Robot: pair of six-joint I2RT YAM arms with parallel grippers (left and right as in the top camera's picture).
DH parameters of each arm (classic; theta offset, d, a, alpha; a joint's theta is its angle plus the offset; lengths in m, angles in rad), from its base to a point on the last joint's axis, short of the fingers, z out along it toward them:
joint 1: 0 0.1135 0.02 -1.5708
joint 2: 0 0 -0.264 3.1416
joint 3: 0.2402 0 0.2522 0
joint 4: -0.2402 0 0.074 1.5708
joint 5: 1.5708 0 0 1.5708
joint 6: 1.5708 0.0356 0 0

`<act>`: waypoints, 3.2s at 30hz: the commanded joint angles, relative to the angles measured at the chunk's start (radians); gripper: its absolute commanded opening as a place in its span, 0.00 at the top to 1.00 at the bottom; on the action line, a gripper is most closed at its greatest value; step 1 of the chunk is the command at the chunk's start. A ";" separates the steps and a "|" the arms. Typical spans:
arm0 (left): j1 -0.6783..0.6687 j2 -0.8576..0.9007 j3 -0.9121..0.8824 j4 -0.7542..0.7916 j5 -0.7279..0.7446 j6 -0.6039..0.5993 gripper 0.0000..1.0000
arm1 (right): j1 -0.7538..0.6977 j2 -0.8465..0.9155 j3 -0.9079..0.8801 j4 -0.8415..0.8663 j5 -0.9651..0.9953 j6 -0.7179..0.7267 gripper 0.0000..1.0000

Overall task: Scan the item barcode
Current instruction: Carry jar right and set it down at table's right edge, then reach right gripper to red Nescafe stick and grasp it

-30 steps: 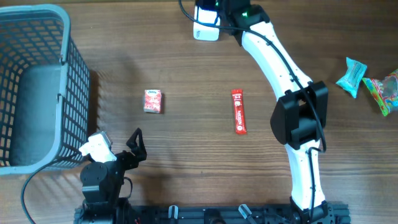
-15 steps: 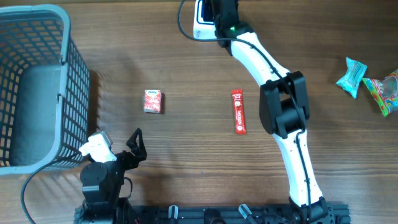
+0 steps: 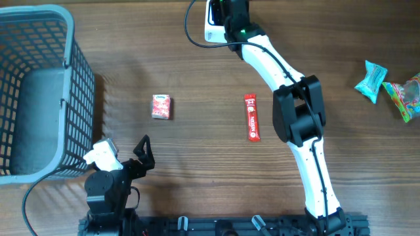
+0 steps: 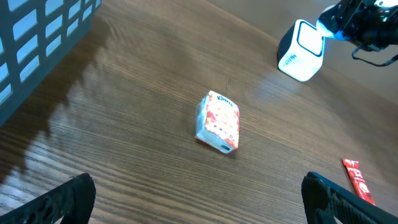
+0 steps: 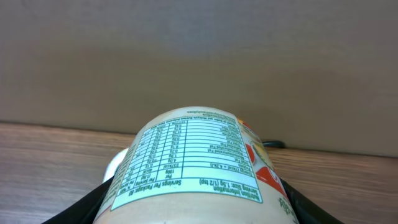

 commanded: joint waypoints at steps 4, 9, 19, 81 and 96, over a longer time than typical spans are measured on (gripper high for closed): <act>0.008 -0.003 -0.006 0.002 -0.013 0.010 0.00 | -0.007 -0.256 0.019 -0.193 0.167 -0.158 0.60; 0.008 -0.003 -0.006 0.002 -0.013 0.010 0.00 | -0.079 -0.301 0.019 -0.465 0.306 -0.205 0.63; 0.008 -0.003 -0.006 0.002 -0.013 0.010 0.00 | -0.395 -0.274 0.016 -0.820 -0.118 -0.038 0.57; 0.008 -0.003 -0.006 0.002 -0.013 0.009 0.00 | 0.137 -0.598 -0.737 -0.985 -0.069 0.247 0.04; 0.008 -0.003 -0.006 0.002 -0.013 0.010 0.00 | 0.130 -0.597 -1.004 -0.612 -0.097 0.161 0.14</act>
